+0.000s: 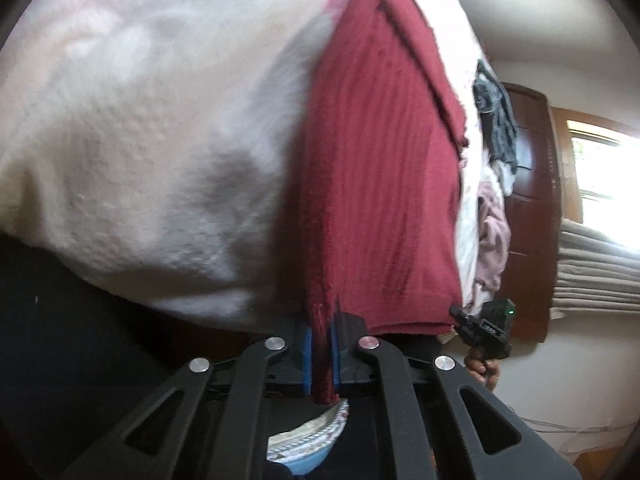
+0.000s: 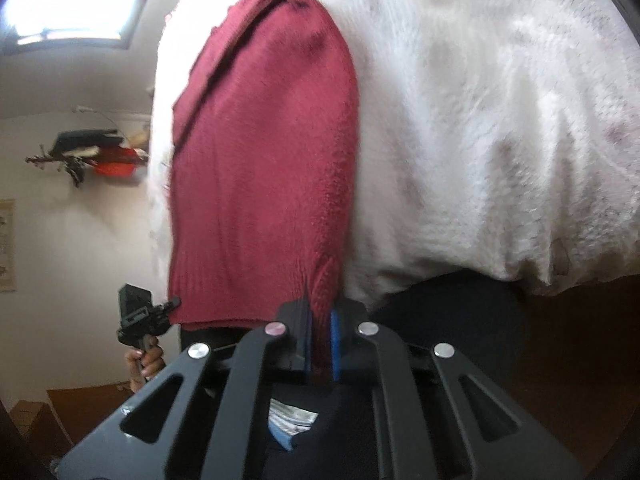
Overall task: Fold small clothes
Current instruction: 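Grasp the sweater hem with both tools and lift it toward the collar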
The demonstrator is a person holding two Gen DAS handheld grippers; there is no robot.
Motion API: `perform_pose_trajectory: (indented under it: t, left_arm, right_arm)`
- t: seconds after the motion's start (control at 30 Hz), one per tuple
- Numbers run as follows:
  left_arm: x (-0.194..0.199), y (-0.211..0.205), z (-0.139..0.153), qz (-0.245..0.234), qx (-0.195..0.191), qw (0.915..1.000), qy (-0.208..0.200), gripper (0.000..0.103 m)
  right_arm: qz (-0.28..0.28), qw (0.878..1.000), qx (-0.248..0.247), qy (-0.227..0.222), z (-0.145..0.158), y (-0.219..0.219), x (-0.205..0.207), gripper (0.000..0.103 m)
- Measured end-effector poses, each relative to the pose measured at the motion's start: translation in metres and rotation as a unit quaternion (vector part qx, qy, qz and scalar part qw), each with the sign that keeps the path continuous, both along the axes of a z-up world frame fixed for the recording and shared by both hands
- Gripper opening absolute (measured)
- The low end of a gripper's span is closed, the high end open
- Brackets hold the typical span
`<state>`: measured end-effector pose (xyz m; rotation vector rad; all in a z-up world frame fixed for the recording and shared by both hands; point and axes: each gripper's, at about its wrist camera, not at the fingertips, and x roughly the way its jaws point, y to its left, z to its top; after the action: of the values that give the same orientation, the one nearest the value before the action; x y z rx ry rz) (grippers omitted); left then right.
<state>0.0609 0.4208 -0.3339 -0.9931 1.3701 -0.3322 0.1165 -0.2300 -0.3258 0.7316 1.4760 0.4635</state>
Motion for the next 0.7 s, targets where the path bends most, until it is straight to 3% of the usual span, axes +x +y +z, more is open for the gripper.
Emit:
perform_pose_trajectory:
  t: [0.3,0.7]
  left_arm:
    - [0.003,0.009,0.05,0.018,-0.019,0.9983,-0.052,0.006]
    - [0.032,0.01,0.097,0.03,-0.046,0.9942,-0.093,0.006]
  right_arm:
    - [-0.025,0.998,0.054,-0.029,0.029,-0.002,0.0,0.005]
    - [-0.045,0.991,0.109,-0.067,0.071,-0.003,0.024,0.005]
